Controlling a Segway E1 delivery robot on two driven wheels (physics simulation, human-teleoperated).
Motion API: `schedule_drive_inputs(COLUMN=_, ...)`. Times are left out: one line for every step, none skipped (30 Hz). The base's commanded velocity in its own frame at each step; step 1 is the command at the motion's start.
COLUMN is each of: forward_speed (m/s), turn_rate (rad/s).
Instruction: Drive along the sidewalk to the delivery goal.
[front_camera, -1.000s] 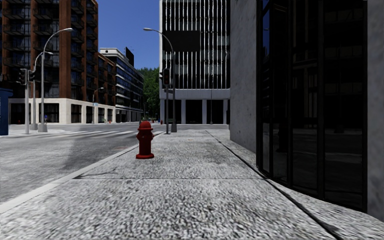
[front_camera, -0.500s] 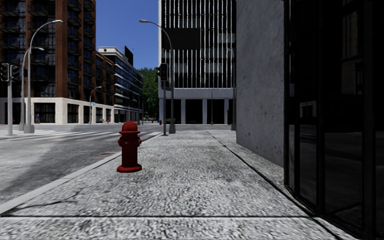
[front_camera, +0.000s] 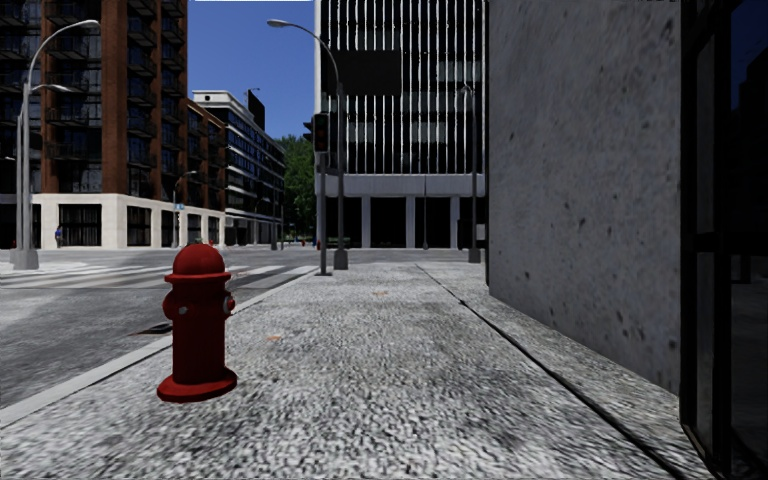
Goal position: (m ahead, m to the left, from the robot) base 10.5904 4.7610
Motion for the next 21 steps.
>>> schedule_drive_inputs(forward_speed=2.00, turn_rate=0.00)
schedule_drive_inputs(forward_speed=2.00, turn_rate=0.00)
schedule_drive_inputs(forward_speed=2.00, turn_rate=0.00)
schedule_drive_inputs(forward_speed=2.00, turn_rate=0.00)
schedule_drive_inputs(forward_speed=2.00, turn_rate=0.00)
schedule_drive_inputs(forward_speed=2.00, turn_rate=0.00)
schedule_drive_inputs(forward_speed=2.00, turn_rate=0.00)
schedule_drive_inputs(forward_speed=2.00, turn_rate=0.00)
schedule_drive_inputs(forward_speed=2.00, turn_rate=0.00)
schedule_drive_inputs(forward_speed=2.00, turn_rate=0.00)
schedule_drive_inputs(forward_speed=2.00, turn_rate=0.00)
schedule_drive_inputs(forward_speed=2.00, turn_rate=0.00)
schedule_drive_inputs(forward_speed=2.00, turn_rate=0.00)
schedule_drive_inputs(forward_speed=2.00, turn_rate=0.00)
schedule_drive_inputs(forward_speed=2.00, turn_rate=0.00)
schedule_drive_inputs(forward_speed=2.00, turn_rate=0.00)
schedule_drive_inputs(forward_speed=2.00, turn_rate=0.00)
schedule_drive_inputs(forward_speed=2.00, turn_rate=0.00)
schedule_drive_inputs(forward_speed=2.00, turn_rate=0.00)
schedule_drive_inputs(forward_speed=2.00, turn_rate=0.00)
schedule_drive_inputs(forward_speed=2.00, turn_rate=0.00)
